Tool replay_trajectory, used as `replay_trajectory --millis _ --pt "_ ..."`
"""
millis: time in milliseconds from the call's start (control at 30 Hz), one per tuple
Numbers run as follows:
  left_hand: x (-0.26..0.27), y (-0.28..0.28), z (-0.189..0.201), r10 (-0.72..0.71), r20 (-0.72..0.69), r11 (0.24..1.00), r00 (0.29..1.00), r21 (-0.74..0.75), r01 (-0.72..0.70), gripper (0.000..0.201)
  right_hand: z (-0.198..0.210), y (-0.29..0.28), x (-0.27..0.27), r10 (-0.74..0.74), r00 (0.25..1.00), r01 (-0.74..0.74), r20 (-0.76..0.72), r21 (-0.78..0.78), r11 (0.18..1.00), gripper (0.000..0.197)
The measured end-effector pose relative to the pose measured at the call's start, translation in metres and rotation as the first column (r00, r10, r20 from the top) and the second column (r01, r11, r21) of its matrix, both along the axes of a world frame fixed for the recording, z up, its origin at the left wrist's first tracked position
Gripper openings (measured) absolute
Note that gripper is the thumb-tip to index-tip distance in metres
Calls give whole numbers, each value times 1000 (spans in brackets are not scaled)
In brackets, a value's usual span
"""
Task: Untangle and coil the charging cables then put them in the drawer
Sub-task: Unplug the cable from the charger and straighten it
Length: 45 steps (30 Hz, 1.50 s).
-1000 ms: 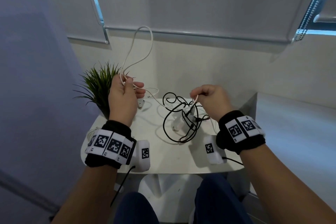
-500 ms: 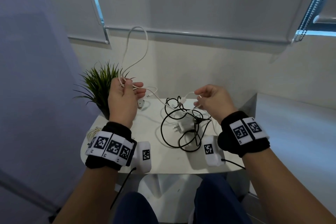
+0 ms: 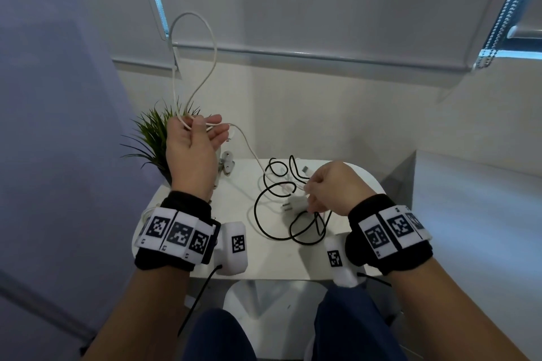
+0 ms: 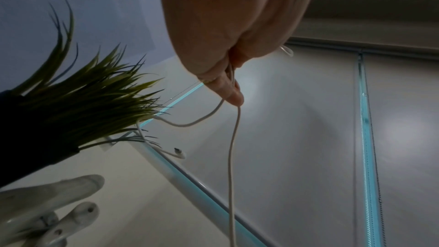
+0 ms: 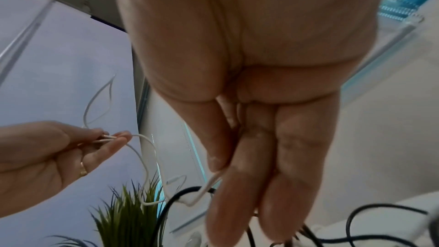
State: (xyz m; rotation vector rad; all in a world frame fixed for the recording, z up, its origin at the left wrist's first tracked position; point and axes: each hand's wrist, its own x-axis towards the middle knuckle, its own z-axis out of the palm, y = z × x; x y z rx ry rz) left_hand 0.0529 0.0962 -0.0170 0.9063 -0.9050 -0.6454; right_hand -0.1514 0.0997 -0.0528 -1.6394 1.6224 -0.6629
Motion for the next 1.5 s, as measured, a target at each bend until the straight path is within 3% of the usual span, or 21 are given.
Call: replay_trajectory --millis 167,267,433,600,767,833,933,1033,1233,1367,1500 --pt "-1 5 9 -12 -15 999 1000 -43 11 15 -5 5 9 106 992 -114 66 129 985 23" --pt "-3 8 17 -34 -16 996 999 -82 33 15 -7 8 16 151 988 -147 -27 131 981 21" --pt "-8 13 28 -108 2 985 994 -139 107 14 -3 0 28 83 993 -93 -78 -135 986 15" --pt "-19 16 31 -184 41 971 982 -147 188 14 2 -7 46 169 985 -155 41 -232 960 24" --pt "-25 21 28 -239 49 962 970 -126 243 15 1 -20 50 -37 987 93 155 -372 924 27" --pt "-26 23 27 -262 41 957 964 -118 265 14 2 -23 46 -2 998 23 60 -343 939 16" --pt "-27 26 27 -295 -3 949 955 -119 293 15 -2 -26 39 93 991 -115 -100 -237 965 22" --pt "-29 27 27 -307 -19 945 951 -124 303 15 -4 -27 35 120 984 -143 -129 -192 971 15" --pt "-26 21 18 -280 -52 958 958 -77 276 15 -3 -34 20 11 997 4 77 -200 980 22" --pt "-21 16 8 -257 -90 966 962 -18 256 15 -7 -37 11 -43 978 83 202 -196 977 38" --pt "-22 9 -10 -228 -86 963 970 127 237 15 -10 -41 8 -102 944 171 314 -200 965 28"
